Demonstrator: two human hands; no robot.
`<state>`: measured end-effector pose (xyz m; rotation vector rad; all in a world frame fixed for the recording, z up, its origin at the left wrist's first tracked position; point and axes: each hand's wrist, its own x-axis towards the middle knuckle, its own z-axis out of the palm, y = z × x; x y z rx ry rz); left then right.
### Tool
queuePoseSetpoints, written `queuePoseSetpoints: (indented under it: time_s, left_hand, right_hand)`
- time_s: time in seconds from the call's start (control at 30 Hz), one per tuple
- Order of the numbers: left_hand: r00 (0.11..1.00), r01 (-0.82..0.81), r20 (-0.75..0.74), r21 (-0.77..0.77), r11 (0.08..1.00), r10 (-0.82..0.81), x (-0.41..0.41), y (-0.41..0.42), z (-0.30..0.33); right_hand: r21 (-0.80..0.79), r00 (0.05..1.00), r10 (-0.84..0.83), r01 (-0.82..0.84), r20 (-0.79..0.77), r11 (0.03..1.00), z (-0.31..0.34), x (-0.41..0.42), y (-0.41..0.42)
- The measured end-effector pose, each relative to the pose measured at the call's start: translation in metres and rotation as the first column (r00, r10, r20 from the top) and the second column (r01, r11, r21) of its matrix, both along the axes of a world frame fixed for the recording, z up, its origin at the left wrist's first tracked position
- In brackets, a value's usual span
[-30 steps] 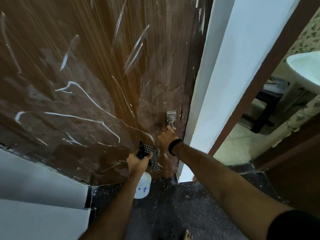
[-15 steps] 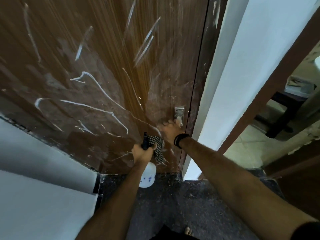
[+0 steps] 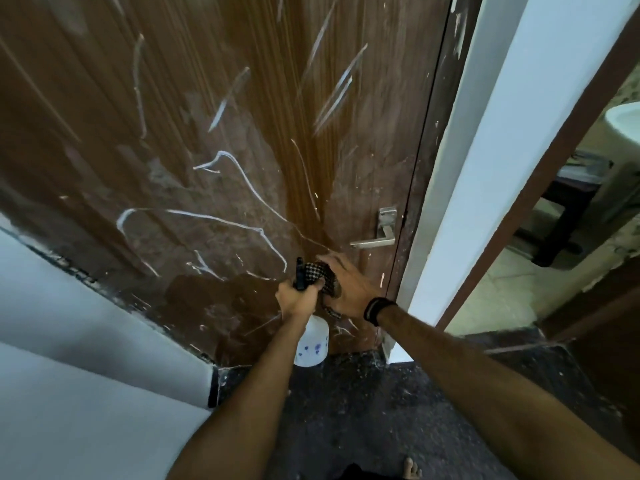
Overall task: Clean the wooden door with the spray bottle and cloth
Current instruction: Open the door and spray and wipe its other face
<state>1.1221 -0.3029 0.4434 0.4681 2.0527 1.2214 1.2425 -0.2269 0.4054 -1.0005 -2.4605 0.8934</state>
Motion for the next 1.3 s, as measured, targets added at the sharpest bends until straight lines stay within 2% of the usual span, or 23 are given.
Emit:
queuePoseSetpoints:
  time_s: [0.1,0.27,0.33,0.4,0.5,0.6,0.73,0.9,1.0,1.13,1.3]
  left_hand:
    - [0.999,0.014,0.038,0.023,1.0,-0.015,-0.024,-0.007,0.005]
    - [0.989,0.141,0.026,0.157,0.978,-0.147,-0.061,-0.008,0.022]
    - [0.983,0.18,0.0,0.207,0.962,-0.184,-0.079,-0.009,0.033]
    - [0.983,0.18,-0.001,0.253,0.951,-0.186,-0.092,-0.008,0.041]
    - [0.992,0.127,-0.02,0.309,0.943,-0.127,-0.107,-0.01,0.066]
    - [0.994,0.106,-0.027,0.351,0.93,-0.103,-0.119,-0.008,0.086]
    - [0.999,0.044,-0.017,0.4,0.915,-0.04,-0.133,-0.008,0.124]
    - [0.996,0.041,-0.091,0.495,0.868,0.005,-0.149,-0.012,0.202]
    - [0.992,0.014,-0.117,0.522,0.853,0.056,-0.156,-0.02,0.244]
    - [0.983,0.005,-0.153,0.559,0.829,0.097,-0.175,-0.024,0.292]
    - [0.962,0.055,-0.248,0.588,0.807,0.115,-0.207,-0.032,0.368]
  right_hand:
    - [0.027,0.99,-0.132,0.131,0.042,0.991,-0.003,-0.029,-0.019]
    - [0.002,0.945,-0.278,0.283,-0.173,0.959,0.015,-0.071,-0.036]
    - [-0.051,0.885,-0.389,0.389,-0.255,0.92,0.023,-0.083,-0.037]
    - [-0.174,0.808,-0.506,0.475,-0.303,0.863,0.039,-0.089,-0.034]
    - [-0.27,0.708,-0.574,0.507,-0.412,0.818,0.071,-0.099,-0.028]
    - [-0.243,0.642,-0.552,0.51,-0.532,0.825,0.108,-0.111,-0.023]
    - [-0.03,0.625,-0.446,0.56,-0.641,0.828,0.15,-0.132,-0.011]
    - [0.113,0.58,-0.305,0.573,-0.755,0.811,0.237,-0.165,-0.011]
    - [0.08,0.489,-0.282,0.595,-0.826,0.799,0.284,-0.18,-0.013]
    - [-0.05,0.377,-0.338,0.601,-0.862,0.798,0.344,-0.198,-0.003]
    - [-0.06,0.341,-0.302,0.57,-0.89,0.82,0.427,-0.23,-0.004]
